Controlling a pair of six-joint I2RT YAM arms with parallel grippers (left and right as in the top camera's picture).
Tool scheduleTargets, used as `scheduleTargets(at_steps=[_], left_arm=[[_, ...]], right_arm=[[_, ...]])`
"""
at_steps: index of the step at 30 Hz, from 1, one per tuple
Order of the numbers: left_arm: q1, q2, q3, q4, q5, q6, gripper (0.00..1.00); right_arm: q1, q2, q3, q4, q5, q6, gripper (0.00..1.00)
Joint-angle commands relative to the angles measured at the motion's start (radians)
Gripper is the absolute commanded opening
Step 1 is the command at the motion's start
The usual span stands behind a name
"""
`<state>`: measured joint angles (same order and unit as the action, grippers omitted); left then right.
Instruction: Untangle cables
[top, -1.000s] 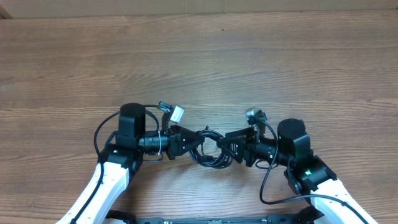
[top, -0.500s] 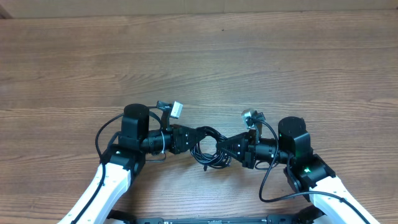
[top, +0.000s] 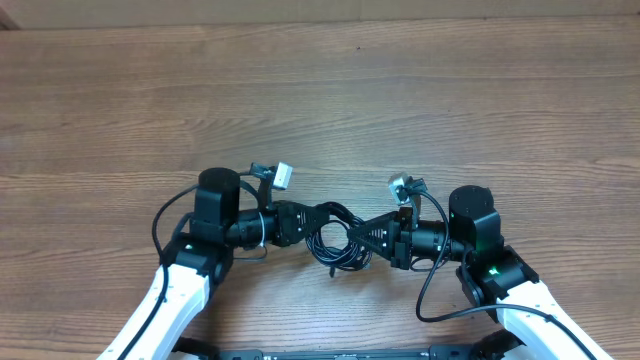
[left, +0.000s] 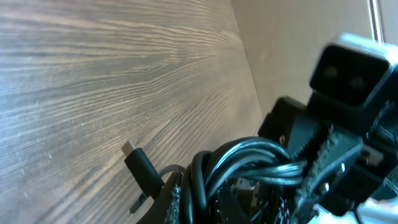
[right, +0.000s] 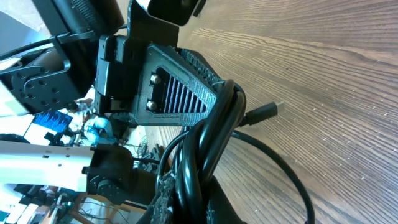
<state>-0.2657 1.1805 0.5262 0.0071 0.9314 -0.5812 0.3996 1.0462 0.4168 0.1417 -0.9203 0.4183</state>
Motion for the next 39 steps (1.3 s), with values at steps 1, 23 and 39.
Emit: scheduleTargets(at_steps=[1, 23, 39], left_arm=[[0.03, 0.024, 0.008, 0.002, 0.101, 0.204, 0.04], [0.03, 0.024, 0.008, 0.231, 0.623, 0.297, 0.05], [0.03, 0.024, 0.008, 0.237, 0.273, -0.025, 0.04]], right_arm=[[0.02, -0.035, 0.005, 0.003, -0.06, -0.022, 0.04], [0.02, -0.035, 0.005, -0.092, 0.411, 0.136, 0.12], [0.02, -0.035, 0.005, -0.092, 0.33, 0.135, 0.35]])
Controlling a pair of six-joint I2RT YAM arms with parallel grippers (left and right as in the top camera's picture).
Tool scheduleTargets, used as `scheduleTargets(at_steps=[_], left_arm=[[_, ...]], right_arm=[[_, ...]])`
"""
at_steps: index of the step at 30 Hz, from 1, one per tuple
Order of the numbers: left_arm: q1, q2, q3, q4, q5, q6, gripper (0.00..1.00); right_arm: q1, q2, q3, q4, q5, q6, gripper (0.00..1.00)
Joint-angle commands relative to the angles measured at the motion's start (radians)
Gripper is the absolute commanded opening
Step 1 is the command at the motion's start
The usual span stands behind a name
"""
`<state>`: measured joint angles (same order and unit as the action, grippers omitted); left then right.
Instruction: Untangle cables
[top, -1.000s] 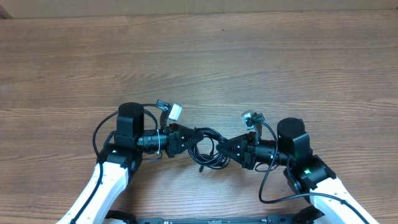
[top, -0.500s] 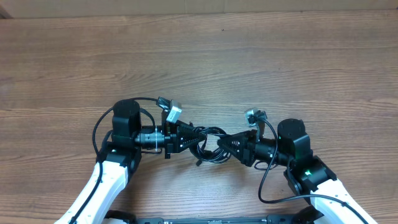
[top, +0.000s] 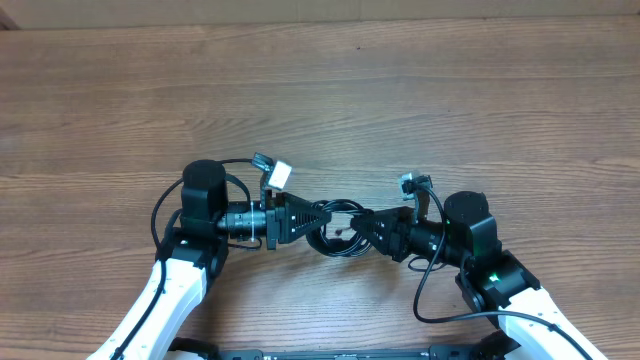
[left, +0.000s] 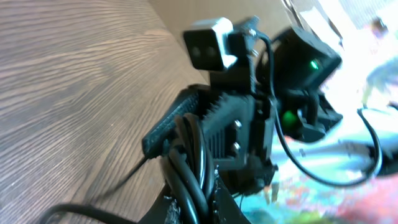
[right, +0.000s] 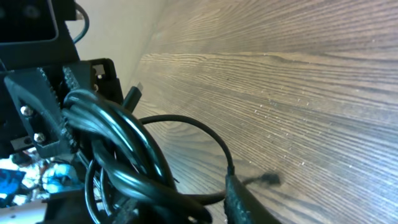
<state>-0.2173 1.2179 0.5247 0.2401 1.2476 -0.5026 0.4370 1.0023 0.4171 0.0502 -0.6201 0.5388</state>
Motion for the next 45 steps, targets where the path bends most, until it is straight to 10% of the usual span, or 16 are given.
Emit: scheduleTargets(at_steps=[1, 13, 17, 26, 45], left_arm=[[-0.019, -0.014, 0.01, 0.003, -0.076, -0.116, 0.04], [-0.019, -0.014, 0.01, -0.066, -0.462, 0.06, 0.04], [-0.019, -0.014, 0.01, -0.064, -0.445, 0.194, 0.04], [-0.019, -0.014, 0.01, -0.056, -0.46, 0.203, 0.04], [-0.019, -0.014, 0.01, -0.056, -0.266, 0.206, 0.04]], right_arm=[[-0.017, 0.009, 0.005, 0.0, 0.029, 0.014, 0.37], [-0.018, -0.136, 0.026, 0.001, -0.027, 0.22, 0.68], [-0.018, -0.15, 0.026, 0.027, -0.046, 0.49, 1.0], [-0.018, -0.102, 0.026, 0.043, -0.054, 0.723, 1.0], [-0.017, 0.175, 0.026, 0.282, 0.025, 1.1, 0.41]])
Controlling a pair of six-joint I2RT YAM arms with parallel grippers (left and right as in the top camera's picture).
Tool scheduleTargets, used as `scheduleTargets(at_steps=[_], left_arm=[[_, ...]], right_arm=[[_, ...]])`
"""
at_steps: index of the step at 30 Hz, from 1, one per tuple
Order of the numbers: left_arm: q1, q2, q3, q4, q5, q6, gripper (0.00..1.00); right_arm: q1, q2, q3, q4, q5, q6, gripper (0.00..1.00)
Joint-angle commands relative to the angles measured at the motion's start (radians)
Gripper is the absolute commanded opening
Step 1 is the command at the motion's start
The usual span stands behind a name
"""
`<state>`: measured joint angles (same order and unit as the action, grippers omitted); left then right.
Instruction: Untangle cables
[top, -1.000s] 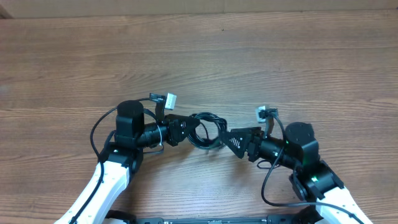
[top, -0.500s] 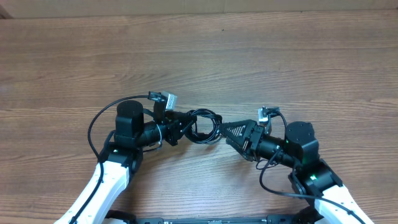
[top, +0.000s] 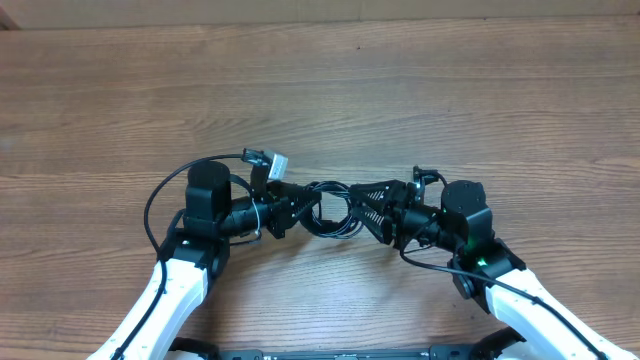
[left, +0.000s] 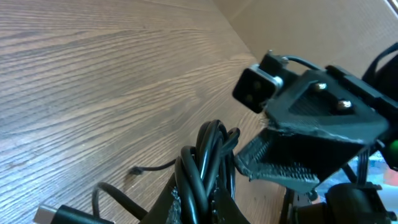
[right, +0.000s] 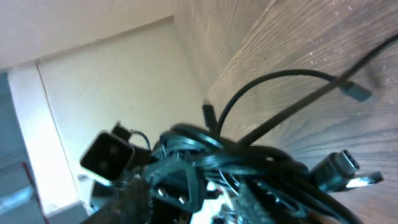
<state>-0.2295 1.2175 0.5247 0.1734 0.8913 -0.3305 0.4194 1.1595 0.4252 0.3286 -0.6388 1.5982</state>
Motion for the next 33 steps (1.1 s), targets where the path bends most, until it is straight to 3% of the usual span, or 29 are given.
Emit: scheduleTargets(at_steps=[1, 10, 14, 17, 21, 26, 33], left_arm=[[-0.007, -0.013, 0.01, 0.011, 0.106, 0.039, 0.04], [-0.007, -0.013, 0.01, 0.02, 0.256, 0.051, 0.04], [-0.007, -0.013, 0.01, 0.045, 0.345, 0.082, 0.04], [-0.007, -0.013, 0.01, 0.045, 0.359, 0.099, 0.04], [-0.006, -0.013, 0.01, 0.045, 0.361, 0.114, 0.04], [-0.006, -0.013, 0.01, 0.045, 0.354, 0.114, 0.04], [-0.006, -0.013, 0.01, 0.045, 0.175, 0.066, 0.04]], right_arm=[[0.0, 0.023, 0.018, 0.0, 0.051, 0.041, 0.4], [0.0, 0.051, 0.018, -0.001, 0.074, 0.051, 0.34], [0.0, 0.054, 0.018, -0.001, 0.081, 0.051, 0.22], [0.0, 0.054, 0.018, -0.001, 0.091, 0.051, 0.2], [0.0, 0.054, 0.018, -0.001, 0.095, 0.051, 0.04], [0.0, 0.054, 0.018, -0.019, 0.095, 0.042, 0.04], [0.0, 0.054, 0.018, -0.092, 0.049, -0.188, 0.04]])
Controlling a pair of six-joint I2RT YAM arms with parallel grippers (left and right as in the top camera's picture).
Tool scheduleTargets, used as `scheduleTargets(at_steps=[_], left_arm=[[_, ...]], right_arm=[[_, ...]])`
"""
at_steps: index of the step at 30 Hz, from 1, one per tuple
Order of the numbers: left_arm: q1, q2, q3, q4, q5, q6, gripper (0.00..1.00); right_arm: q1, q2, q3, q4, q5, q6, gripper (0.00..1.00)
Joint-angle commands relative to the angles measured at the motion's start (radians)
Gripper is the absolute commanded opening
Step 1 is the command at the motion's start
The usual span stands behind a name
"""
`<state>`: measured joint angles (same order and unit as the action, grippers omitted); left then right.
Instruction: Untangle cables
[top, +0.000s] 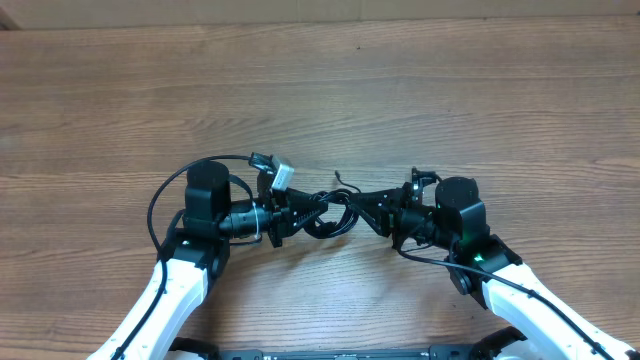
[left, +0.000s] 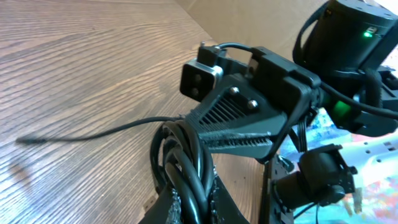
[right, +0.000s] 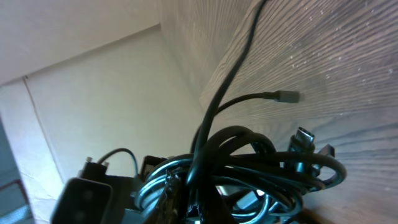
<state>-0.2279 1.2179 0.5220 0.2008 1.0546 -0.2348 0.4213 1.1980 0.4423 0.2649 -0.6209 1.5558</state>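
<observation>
A tangled bundle of black cables (top: 326, 212) hangs between my two grippers just above the wooden table (top: 420, 90). From the left, my left gripper (top: 300, 214) is shut on the coils (left: 181, 158), pinched between its pads (left: 189, 200). My right gripper (top: 354, 212) faces it from the right and is shut on the same bundle (right: 249, 171). One thin cable end (top: 340, 178) sticks out toward the far side; its small plug (right: 290, 96) lies over the table. Two wider plugs (right: 306, 138) poke out of the bundle.
Both arms meet at the table's near middle, the left arm's base link (top: 208, 195) and the right arm's base link (top: 458, 200) flanking the bundle. Each arm's own black supply cable loops beside it (top: 160, 205). Bare wood lies beyond and to both sides.
A thin cable end now sticks out of the bundle toward the far side. Both wrists have turned. The bundle sits in about the same spot, drawn a little tighter between the grippers.
Both grippers held the bundle near the front edge. At each later moment it was a little farther from that edge, with the wrists turned differently. By now a thin end with a small plug stands free of the coils.
</observation>
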Motion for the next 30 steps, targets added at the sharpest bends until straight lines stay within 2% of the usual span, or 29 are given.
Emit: scheduleTargets(at_steps=[1, 4, 7, 11, 17, 18, 19, 21, 23, 25, 30], left_arm=[[-0.008, -0.014, 0.013, 0.017, -0.016, -0.049, 0.04], [-0.008, -0.014, 0.013, 0.017, -0.106, -0.106, 0.04], [-0.008, -0.014, 0.013, 0.017, -0.255, -0.235, 0.04], [-0.008, -0.014, 0.013, 0.013, -0.365, -0.336, 0.04], [-0.008, -0.014, 0.013, 0.004, -0.393, -0.357, 0.04], [-0.008, -0.014, 0.013, -0.005, -0.393, -0.357, 0.04], [-0.008, -0.014, 0.013, -0.021, -0.393, -0.357, 0.04], [-0.008, -0.014, 0.013, -0.04, -0.389, -0.357, 0.04], [-0.008, -0.014, 0.013, -0.052, -0.374, -0.357, 0.04], [-0.008, -0.014, 0.013, -0.055, -0.333, -0.356, 0.04], [-0.008, -0.014, 0.013, -0.053, -0.27, -0.268, 0.04]], right_arm=[[-0.002, 0.015, 0.001, -0.034, 0.027, -0.177, 0.04], [-0.002, 0.015, 0.001, -0.038, -0.002, -0.253, 0.04], [-0.002, 0.015, 0.001, -0.034, -0.069, -0.365, 0.04], [-0.002, 0.015, 0.001, -0.012, -0.164, -0.471, 0.04], [-0.002, 0.015, 0.001, 0.057, -0.224, -0.513, 0.04], [-0.002, 0.015, 0.001, 0.056, -0.216, -0.513, 0.05], [-0.002, 0.015, 0.001, 0.047, -0.192, -0.512, 0.19], [-0.002, 0.015, 0.001, 0.026, -0.159, -0.509, 0.29], [-0.002, 0.015, 0.001, -0.002, -0.126, -0.501, 0.33], [-0.002, 0.015, 0.001, -0.047, -0.077, -0.428, 0.39], [-0.002, 0.015, 0.001, -0.074, -0.015, -0.302, 0.41]])
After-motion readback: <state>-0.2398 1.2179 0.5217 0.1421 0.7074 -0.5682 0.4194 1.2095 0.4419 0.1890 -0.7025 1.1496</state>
